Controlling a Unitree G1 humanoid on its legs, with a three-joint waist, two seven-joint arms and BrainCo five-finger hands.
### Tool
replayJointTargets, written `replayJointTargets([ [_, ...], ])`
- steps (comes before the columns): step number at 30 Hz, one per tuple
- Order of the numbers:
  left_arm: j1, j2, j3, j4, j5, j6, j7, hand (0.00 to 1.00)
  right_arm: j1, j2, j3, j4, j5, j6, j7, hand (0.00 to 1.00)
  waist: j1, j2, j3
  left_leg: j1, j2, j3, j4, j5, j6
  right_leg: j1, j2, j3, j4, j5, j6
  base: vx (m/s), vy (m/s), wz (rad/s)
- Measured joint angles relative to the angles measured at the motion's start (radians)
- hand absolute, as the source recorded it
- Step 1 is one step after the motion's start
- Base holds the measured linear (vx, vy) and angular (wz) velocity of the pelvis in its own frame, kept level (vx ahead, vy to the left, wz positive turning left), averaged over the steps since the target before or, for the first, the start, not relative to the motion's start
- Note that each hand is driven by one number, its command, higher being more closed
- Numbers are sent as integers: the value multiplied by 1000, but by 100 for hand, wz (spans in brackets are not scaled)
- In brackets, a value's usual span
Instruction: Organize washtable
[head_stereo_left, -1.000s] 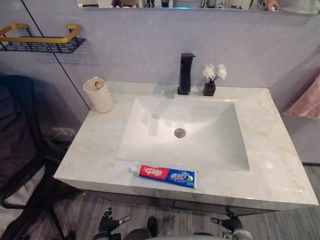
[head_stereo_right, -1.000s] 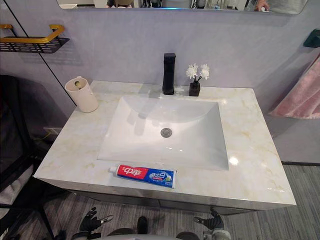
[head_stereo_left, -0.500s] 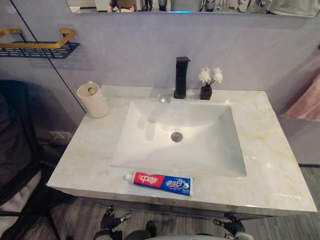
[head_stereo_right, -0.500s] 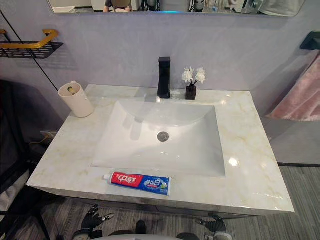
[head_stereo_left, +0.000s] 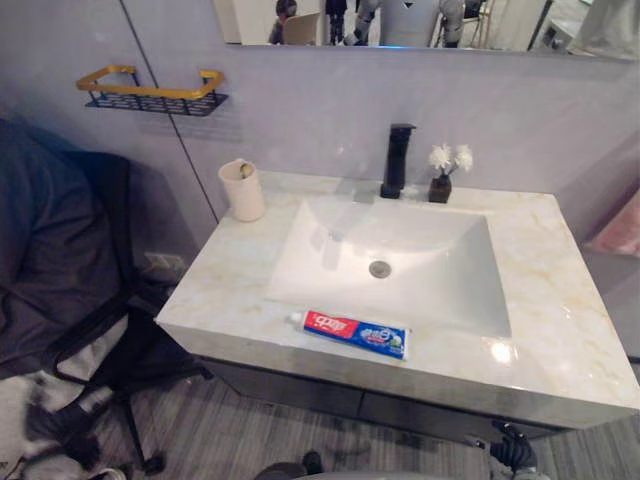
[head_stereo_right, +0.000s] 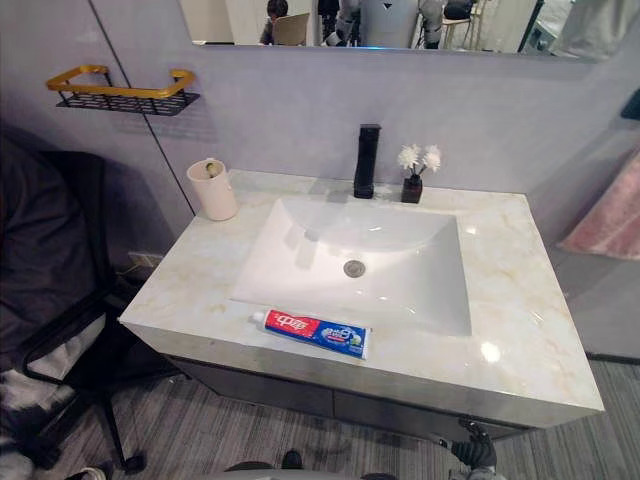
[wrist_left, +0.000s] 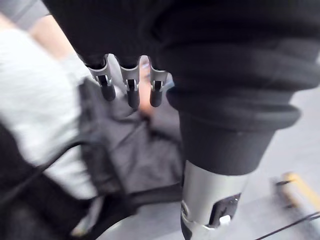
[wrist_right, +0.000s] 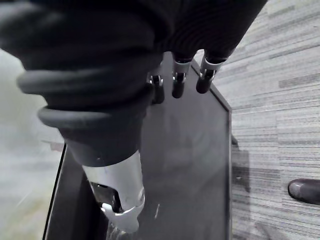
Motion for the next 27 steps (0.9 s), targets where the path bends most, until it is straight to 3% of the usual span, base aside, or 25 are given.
replayJointTargets([
  [2, -5, -4, -6, -220, 44, -11, 38, 0, 18, 1, -4, -2, -2, 0, 0, 0, 12, -1, -3, 2, -15, -8, 4, 5, -2, 14, -13, -2, 3, 21, -7, 8, 60, 8],
  [6, -11, -21, -83, -509, 102, -46, 52, 0, 47, 4, -23, -29, -3, 1, 1, 0, 1, 8, -9, 8, -23, -37, 2, 22, 8, 25, -15, -20, 11, 21, -7, 49, 5, 18],
  [9, -42, -14, -266, -680, 138, -86, 43, 0, 50, 1, -22, -29, -3, 2, 2, 0, -16, 12, -12, 10, -21, -61, 1, 42, 22, 26, -9, -44, 13, 26, 9, 70, -49, 23],
  [11, -83, 8, -452, -744, 197, -106, 1, 0, 49, -4, -18, -29, -3, 2, 5, 0, -22, 27, -16, 9, -16, -66, 3, 45, 21, 25, -4, -45, 11, 34, 20, 14, -36, -1],
  [15, -175, 88, -790, -746, 303, -149, -104, 0, 28, -17, 28, -18, -2, 1, 19, 0, -62, 40, -19, 10, 4, -69, -1, 51, 10, 26, 14, -44, 10, 33, 21, -7, -53, -1],
  [23, -256, 117, -993, -577, 387, -157, -197, 0, -3, -21, 99, 30, -2, -3, 35, 0, -72, 39, -17, 33, 48, -64, -37, 69, -18, 25, 51, -30, 10, 27, 6, -42, -54, -3],
  [27, -275, 121, -1032, -507, 430, -156, -223, 0, -13, -21, 115, 36, -2, -3, 45, 0, -73, 36, -16, 31, 59, -56, -37, 69, -20, 18, 60, -24, 10, 27, 2, -24, -34, -7],
])
